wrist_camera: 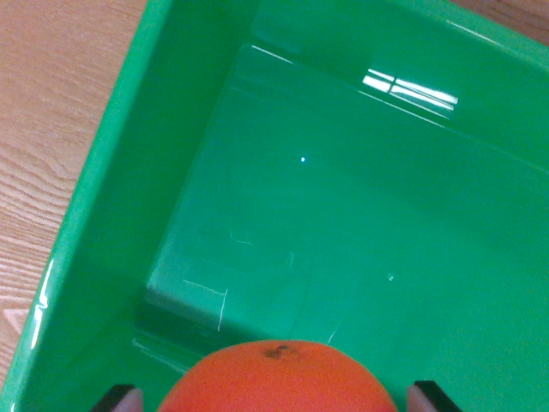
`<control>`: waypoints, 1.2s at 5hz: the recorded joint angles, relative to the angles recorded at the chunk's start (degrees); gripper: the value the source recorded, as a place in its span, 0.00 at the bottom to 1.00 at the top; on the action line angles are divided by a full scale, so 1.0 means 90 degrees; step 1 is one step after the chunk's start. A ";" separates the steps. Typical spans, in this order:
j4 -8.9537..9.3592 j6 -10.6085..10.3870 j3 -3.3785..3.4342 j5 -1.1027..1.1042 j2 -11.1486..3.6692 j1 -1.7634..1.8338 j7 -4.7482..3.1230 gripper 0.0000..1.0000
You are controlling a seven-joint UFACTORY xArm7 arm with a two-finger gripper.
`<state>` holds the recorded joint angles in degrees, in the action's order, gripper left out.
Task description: Pick fruit
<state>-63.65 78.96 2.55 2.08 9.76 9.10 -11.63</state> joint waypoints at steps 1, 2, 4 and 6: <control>0.0000 0.0000 0.0000 0.0000 0.0000 0.0000 0.0000 1.00; -0.0118 0.0202 0.0002 -0.0010 0.0084 -0.0001 -0.0013 1.00; -0.0212 0.0364 0.0004 -0.0019 0.0152 -0.0002 -0.0024 1.00; -0.0293 0.0503 0.0005 -0.0026 0.0210 -0.0003 -0.0033 1.00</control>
<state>-66.29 83.48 2.60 1.85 11.66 9.08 -11.92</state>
